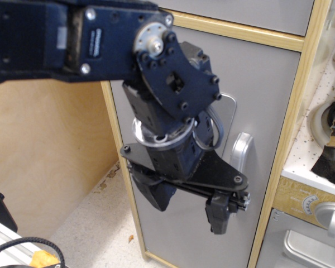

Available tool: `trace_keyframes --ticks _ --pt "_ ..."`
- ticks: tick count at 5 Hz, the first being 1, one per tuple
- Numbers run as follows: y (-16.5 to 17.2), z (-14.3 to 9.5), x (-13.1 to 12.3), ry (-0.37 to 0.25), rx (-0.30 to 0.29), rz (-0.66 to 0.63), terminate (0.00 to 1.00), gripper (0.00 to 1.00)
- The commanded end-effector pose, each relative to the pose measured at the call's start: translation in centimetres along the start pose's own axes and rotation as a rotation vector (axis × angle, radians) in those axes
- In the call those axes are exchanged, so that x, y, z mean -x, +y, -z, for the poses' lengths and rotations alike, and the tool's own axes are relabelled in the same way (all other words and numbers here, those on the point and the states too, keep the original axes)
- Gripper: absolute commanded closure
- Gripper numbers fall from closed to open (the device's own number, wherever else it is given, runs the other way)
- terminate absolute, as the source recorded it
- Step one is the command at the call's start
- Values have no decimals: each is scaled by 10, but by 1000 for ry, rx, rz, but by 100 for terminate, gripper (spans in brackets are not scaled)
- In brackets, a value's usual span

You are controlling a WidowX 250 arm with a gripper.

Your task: Open fridge

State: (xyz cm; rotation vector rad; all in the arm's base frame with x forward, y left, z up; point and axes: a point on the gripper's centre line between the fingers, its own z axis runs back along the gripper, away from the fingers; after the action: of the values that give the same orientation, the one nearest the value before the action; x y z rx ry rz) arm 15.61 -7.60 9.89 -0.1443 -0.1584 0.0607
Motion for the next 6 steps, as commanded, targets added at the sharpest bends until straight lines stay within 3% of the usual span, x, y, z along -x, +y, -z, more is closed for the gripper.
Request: trace_keyframes --ticks 1,4,6 --pt "0 0 0 0 0 0 0 0" --pt "13 48 -60 -31 -32 47 0 0" --pt "7 66 -105 -108 -12 74 0 0"
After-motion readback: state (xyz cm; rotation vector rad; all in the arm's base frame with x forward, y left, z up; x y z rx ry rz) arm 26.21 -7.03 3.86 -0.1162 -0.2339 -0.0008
